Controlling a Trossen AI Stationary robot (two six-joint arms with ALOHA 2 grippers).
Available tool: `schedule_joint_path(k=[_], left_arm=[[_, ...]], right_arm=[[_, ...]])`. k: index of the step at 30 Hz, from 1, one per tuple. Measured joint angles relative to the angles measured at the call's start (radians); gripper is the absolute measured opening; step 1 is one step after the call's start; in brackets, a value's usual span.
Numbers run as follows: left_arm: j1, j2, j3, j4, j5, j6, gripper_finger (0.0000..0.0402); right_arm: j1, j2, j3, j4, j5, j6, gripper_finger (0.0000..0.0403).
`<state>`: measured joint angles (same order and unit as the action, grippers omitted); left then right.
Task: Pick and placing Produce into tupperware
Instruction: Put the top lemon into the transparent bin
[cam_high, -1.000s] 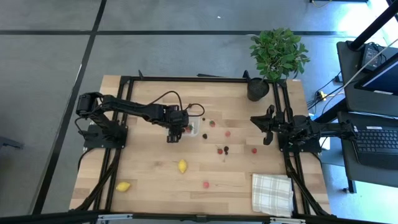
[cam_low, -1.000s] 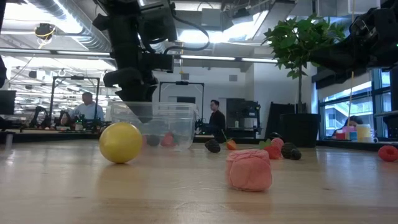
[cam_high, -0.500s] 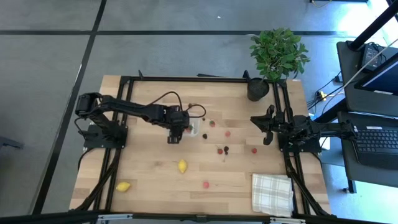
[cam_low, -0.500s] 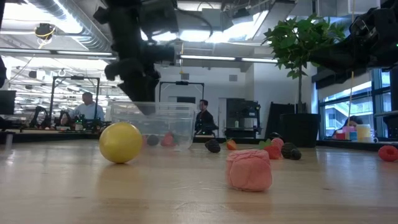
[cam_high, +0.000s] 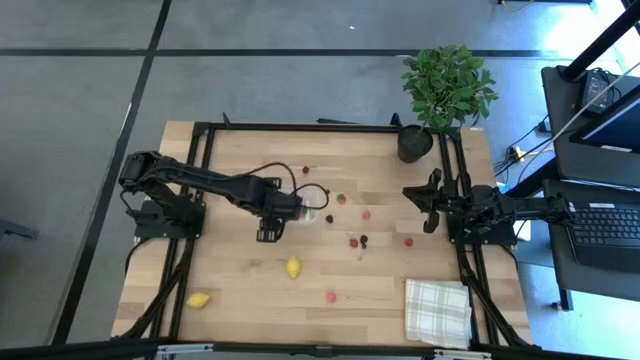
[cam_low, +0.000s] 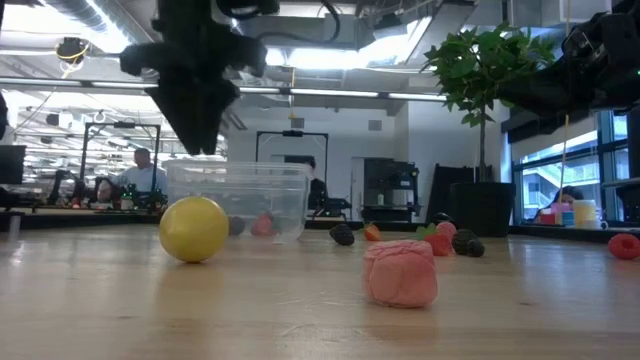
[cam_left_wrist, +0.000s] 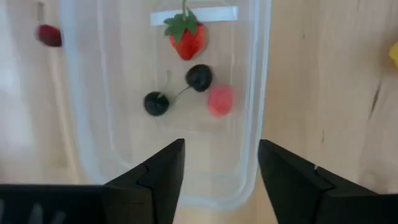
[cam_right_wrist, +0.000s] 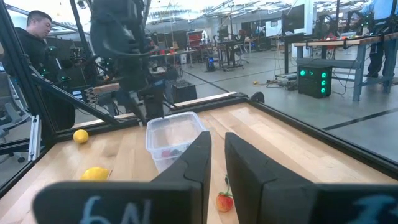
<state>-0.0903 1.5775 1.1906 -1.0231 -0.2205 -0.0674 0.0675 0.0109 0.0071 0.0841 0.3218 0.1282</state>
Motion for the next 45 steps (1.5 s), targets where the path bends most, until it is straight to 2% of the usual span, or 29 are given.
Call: schedule_joint_path(k=[3,13,18,28,37,40,45], left_arm=[[-0.033,-0.036,0.004,0.007,-0.048,-0.024,0.0195],[-0.193,-0.223,0.004,-0.013,-0.051,-0.231,0.0195],[-0.291,-0.276,0.004,-0.013,-0.051,-0.328,0.0195],[-0.429,-0.255,0.004,-0.012,-0.051,-0.53,0.0195],[-0.454,-0.219,0.004,0.0,-0.052,-0.531,0.0196],[-0.453,-0.204,0.004,0.0,-0.055,-0.526,0.0212],[-0.453,-0.156,0.004,0.018,-0.063,-0.462,0.0262]], right_arm=[[0.0,0.0,0.0,0.0,0.0,-0.001,0.0051],[0.0,0.0,0.0,0.0,0.0,-0.001,0.0051],[0.0,0.0,0.0,0.0,0.0,-0.001,0.0051],[0.0,0.0,0.0,0.0,0.0,0.021,0.0051],[0.0,0.0,0.0,0.0,0.0,0.025,0.0051],[0.0,0.0,0.0,0.0,0.0,0.025,0.0051],[0.0,0.0,0.0,0.001,0.0,0.024,0.0051]])
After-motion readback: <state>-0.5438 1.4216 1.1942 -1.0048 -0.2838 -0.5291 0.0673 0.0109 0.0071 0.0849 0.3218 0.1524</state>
